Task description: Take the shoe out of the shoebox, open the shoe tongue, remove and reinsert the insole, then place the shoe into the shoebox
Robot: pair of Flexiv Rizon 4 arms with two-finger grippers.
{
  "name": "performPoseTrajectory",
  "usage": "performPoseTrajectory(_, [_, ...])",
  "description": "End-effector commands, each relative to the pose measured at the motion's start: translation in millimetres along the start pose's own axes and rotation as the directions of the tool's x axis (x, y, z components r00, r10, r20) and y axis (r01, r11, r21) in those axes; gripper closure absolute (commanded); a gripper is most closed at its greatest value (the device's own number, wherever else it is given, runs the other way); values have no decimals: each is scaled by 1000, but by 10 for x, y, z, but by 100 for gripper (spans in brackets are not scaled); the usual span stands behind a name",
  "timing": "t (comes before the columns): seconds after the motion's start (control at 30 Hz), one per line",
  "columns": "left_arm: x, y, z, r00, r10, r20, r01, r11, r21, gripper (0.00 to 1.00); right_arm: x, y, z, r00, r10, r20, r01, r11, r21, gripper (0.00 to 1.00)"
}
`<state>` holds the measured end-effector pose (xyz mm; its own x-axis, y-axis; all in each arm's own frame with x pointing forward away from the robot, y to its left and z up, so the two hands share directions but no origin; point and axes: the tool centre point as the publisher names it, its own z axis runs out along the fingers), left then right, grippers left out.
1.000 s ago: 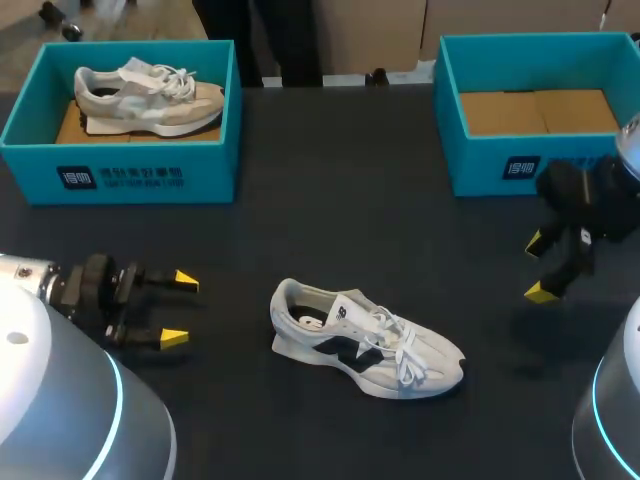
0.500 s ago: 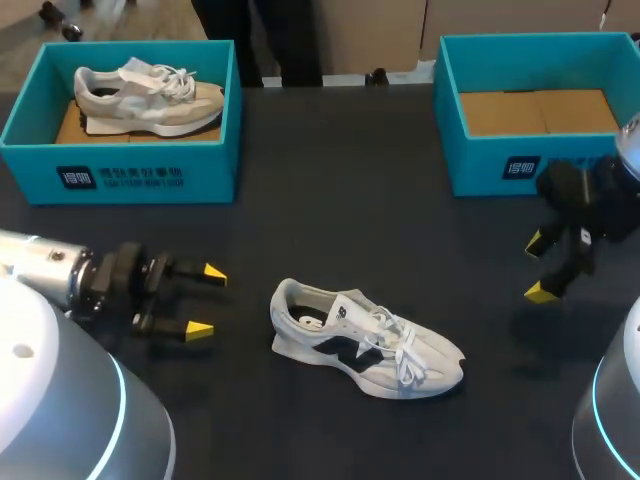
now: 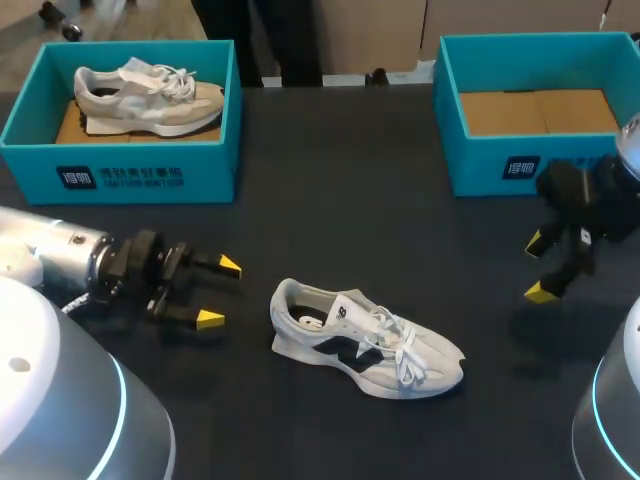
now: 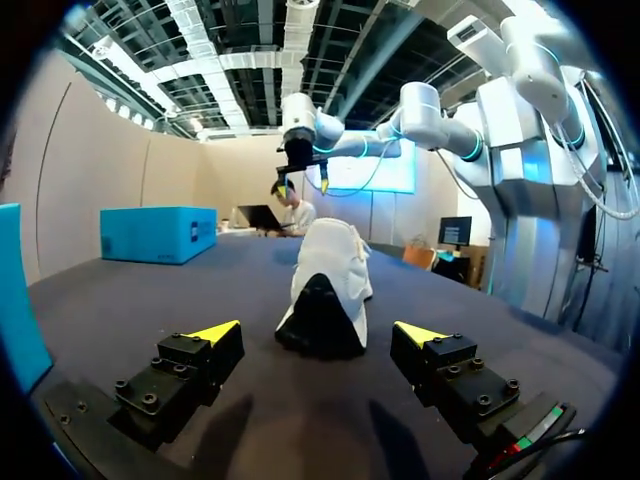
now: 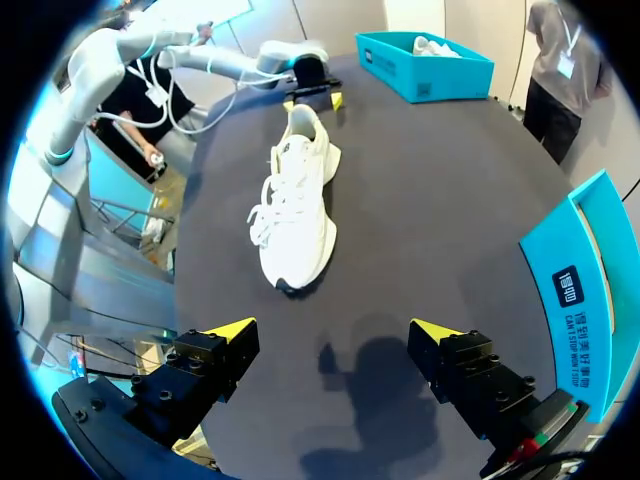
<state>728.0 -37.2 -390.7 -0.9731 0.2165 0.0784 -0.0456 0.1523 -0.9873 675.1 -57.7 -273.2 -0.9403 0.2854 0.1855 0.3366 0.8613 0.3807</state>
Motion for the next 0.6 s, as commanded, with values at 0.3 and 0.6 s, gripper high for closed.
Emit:
performPoseTrajectory(0.3, [-95, -69, 212, 997, -5, -78, 3, 1000, -14, 0, 6, -3, 7, 1000, 0, 2, 0, 1000, 2, 0])
performPoseTrajectory(0.6, [-56, -45, 341, 994, -16, -105, 13, 999, -30, 0, 6, -3, 7, 1000, 0, 2, 0, 1000, 2, 0])
